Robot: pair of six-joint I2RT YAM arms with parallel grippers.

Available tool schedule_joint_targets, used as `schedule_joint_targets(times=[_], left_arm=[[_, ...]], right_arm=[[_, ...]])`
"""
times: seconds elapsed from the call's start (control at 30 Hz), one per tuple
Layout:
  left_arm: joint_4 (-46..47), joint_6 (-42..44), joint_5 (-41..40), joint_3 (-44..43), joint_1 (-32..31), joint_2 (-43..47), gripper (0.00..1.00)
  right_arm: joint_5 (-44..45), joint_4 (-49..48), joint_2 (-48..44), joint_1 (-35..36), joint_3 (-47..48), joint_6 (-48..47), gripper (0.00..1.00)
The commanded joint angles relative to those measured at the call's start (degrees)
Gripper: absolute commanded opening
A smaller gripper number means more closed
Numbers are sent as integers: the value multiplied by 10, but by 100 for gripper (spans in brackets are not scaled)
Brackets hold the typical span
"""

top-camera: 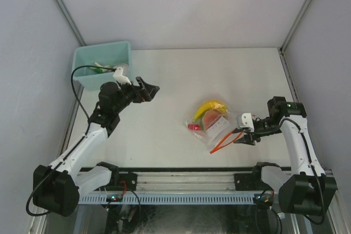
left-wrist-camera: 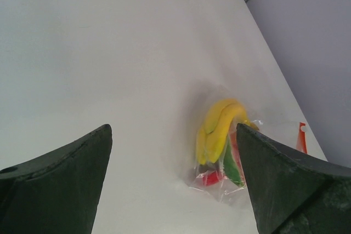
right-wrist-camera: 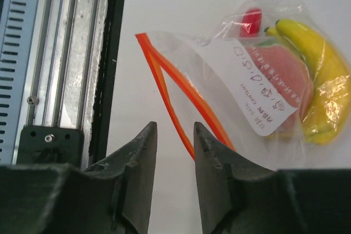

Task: Open the zip-top bag and remove the fake food
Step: Pick up the fake fruit from the zipper food storage bag.

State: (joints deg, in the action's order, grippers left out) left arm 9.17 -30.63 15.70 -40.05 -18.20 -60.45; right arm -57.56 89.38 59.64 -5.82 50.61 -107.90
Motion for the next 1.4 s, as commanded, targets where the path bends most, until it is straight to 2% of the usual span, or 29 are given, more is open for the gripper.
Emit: schedule_joint_targets(times=[0.0,0.3,0.47,0.77,1.07,1.17,1.37], left_arm=[[62,-15,6,-1,-39,-30,96],[87,-3,15,-48,-124,-158,97],[99,7,24,-84,-154,-228,97],[120,16,48,-135,-174,-346,97],[118,33,79,-183,-183,-418,95],[120,37,94,-195,-188,-439,90],[118,33,126,-217,-190,-480,71]], right_arm=[[28,-63,-17,5,-29,-13,30],[34,-188,-17,22,-93,20,9],[28,-269,-22,32,-123,49,5],[36,-366,-27,41,-158,72,5],[29,-432,-25,60,-170,84,6],[38,-476,-31,77,-184,110,9],[58,-567,-39,112,-215,149,16]])
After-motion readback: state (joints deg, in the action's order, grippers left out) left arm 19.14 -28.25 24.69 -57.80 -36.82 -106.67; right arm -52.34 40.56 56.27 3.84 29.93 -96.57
